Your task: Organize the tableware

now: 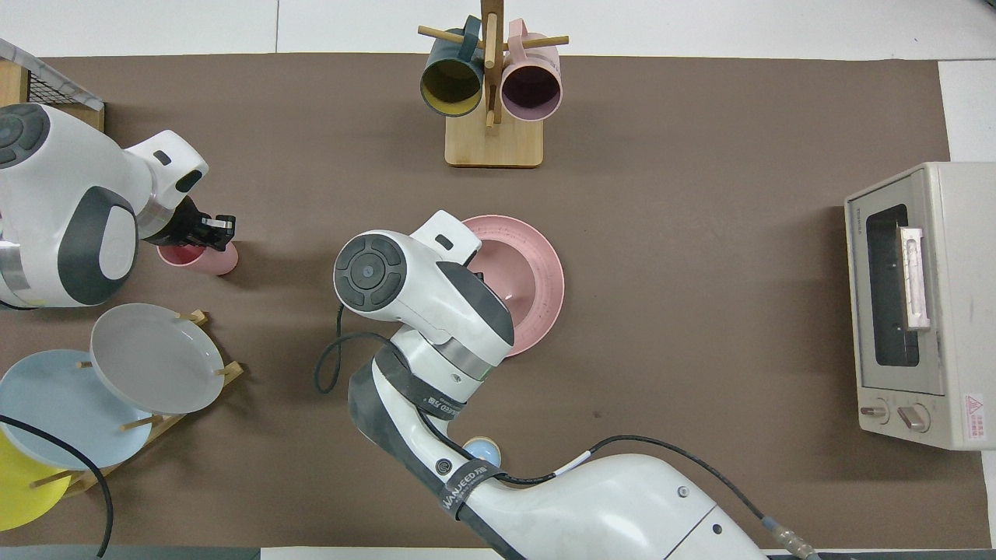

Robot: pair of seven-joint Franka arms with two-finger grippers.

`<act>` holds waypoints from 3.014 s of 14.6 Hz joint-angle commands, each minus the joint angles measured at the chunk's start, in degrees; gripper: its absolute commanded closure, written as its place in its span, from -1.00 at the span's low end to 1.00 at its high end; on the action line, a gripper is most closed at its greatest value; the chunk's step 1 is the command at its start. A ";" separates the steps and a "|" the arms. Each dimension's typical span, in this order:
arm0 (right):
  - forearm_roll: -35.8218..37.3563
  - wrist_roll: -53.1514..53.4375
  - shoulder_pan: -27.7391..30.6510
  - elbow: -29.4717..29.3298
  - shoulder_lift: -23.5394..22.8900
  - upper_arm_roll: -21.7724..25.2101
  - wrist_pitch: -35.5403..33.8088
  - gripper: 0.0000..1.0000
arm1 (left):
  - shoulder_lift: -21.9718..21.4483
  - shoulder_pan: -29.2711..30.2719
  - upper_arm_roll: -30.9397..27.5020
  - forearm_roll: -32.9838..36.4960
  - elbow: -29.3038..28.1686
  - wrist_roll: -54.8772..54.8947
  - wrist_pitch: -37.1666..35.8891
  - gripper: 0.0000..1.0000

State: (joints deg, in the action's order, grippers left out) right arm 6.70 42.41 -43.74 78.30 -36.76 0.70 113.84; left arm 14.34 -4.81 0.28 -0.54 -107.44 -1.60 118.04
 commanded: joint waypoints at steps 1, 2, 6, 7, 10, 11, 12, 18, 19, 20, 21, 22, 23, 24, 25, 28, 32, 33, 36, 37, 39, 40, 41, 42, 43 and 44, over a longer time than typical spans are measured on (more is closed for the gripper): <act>0.33 1.18 0.67 -3.14 0.37 -0.44 -2.54 -0.76 | -1.24 -0.02 -0.19 -0.69 0.90 1.16 -1.66 1.00; 0.33 1.01 0.84 -5.77 0.64 -0.35 -4.74 -0.92 | -1.07 -0.28 -0.19 -0.78 3.87 0.46 -4.81 1.00; -0.37 -6.34 7.50 -4.85 9.48 -0.35 -10.29 -1.00 | 0.15 -1.68 0.25 -4.20 18.10 -9.26 -17.37 1.00; -0.72 -10.47 10.66 -2.65 13.26 -0.35 -13.52 -1.00 | 1.64 -3.43 0.33 -4.38 23.36 -12.61 -22.45 1.00; -3.97 -24.00 21.12 -1.84 20.92 -0.35 -24.07 -1.00 | 8.58 -12.20 0.69 -4.56 40.51 -30.32 -32.33 1.00; -4.15 -27.52 24.11 -1.75 23.20 -0.35 -26.71 -1.00 | 9.64 -15.55 0.60 -4.39 42.29 -36.31 -32.26 1.00; -4.24 -30.60 26.40 -1.49 24.88 -0.18 -29.00 -1.00 | 9.66 -20.19 0.43 -4.04 42.49 -41.50 -31.48 1.00; -4.24 -34.76 34.07 14.47 36.13 0.44 -29.20 -1.00 | 6.07 -32.09 0.60 -3.86 28.39 -52.10 -17.01 1.00; -4.24 -34.51 34.24 16.16 37.10 0.53 -28.59 -1.00 | 4.83 -33.23 0.60 -3.86 23.81 -52.19 -13.75 1.00; -4.24 -34.50 34.42 17.13 37.72 0.53 -27.71 -1.00 | 3.86 -33.86 0.60 -3.86 20.72 -52.45 -11.89 1.00; -4.24 -34.68 35.38 16.88 37.82 0.44 -27.44 -1.00 | 3.77 -34.56 0.69 -3.86 19.12 -54.63 -10.30 1.00; -4.24 -34.77 35.91 17.40 37.99 0.44 -27.09 -1.00 | 3.77 -35.43 0.69 -3.86 17.63 -56.48 -8.46 1.00; -4.24 -35.29 36.18 17.76 37.99 0.62 -26.13 -1.00 | 3.68 -35.62 0.69 -3.86 16.66 -56.84 -6.88 1.00; -4.24 -37.21 37.13 18.19 38.43 0.79 -25.69 -1.00 | 3.85 -35.62 0.60 -3.86 16.30 -56.94 -6.34 1.00; -4.24 -39.05 37.67 19.16 39.48 0.88 -25.60 -1.00 | 4.20 -35.62 0.69 -3.86 16.12 -56.94 -6.16 1.00; -4.24 -39.60 37.67 20.22 40.01 2.02 -24.99 -1.00 | 5.60 -36.50 0.60 -3.86 14.63 -57.99 -3.44 1.00; -4.15 -39.16 38.02 19.78 39.66 2.46 -22.25 -1.00 | 8.33 -37.20 0.51 -3.59 14.71 -58.34 -1.41 1.00; -4.16 -39.16 38.20 19.87 39.66 2.81 -22.34 -1.00 | 8.68 -37.29 0.60 -3.25 14.71 -58.34 -1.06 1.00; -4.33 -39.69 40.04 19.43 39.22 2.64 -21.55 -1.00 | 8.95 -37.29 0.60 -3.07 14.63 -58.34 -0.62 1.00; -4.68 -39.69 40.13 19.34 39.22 2.73 -21.81 -1.00 | 8.95 -37.29 0.60 -2.63 14.54 -58.26 -0.62 1.00; -5.56 -39.78 40.92 19.34 39.22 2.46 -22.26 -1.00 | 8.95 -37.73 0.69 -2.01 14.54 -57.99 -0.45 1.00; -5.56 -39.95 41.53 18.99 39.14 2.11 -22.26 -1.00 | 8.95 -37.73 0.60 -2.01 14.28 -57.99 -0.18 0.66; -5.56 -40.91 43.02 18.56 38.87 0.98 -22.26 -1.00 | 8.95 -37.73 0.60 -1.92 14.10 -57.99 -0.18 -0.19; -5.56 -42.31 43.90 18.12 38.61 -0.25 -22.34 -1.00 | 8.95 -37.82 0.60 -1.92 14.10 -57.99 -0.27 -0.64; -5.56 -42.59 44.00 17.94 38.61 -0.44 -22.34 -1.00 | 8.95 -37.82 0.60 -1.92 14.19 -57.99 -0.36 -1.00; -5.56 -42.59 43.91 18.02 38.69 -0.44 -22.52 -1.00 | 8.95 -37.82 0.60 -1.84 14.36 -57.90 -0.70 -1.00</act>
State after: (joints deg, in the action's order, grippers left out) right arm 2.39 1.73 -1.45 96.21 1.53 1.65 90.97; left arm 23.90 -41.52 1.86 -3.57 -91.91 -58.87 116.42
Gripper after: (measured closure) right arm 0.000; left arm 0.573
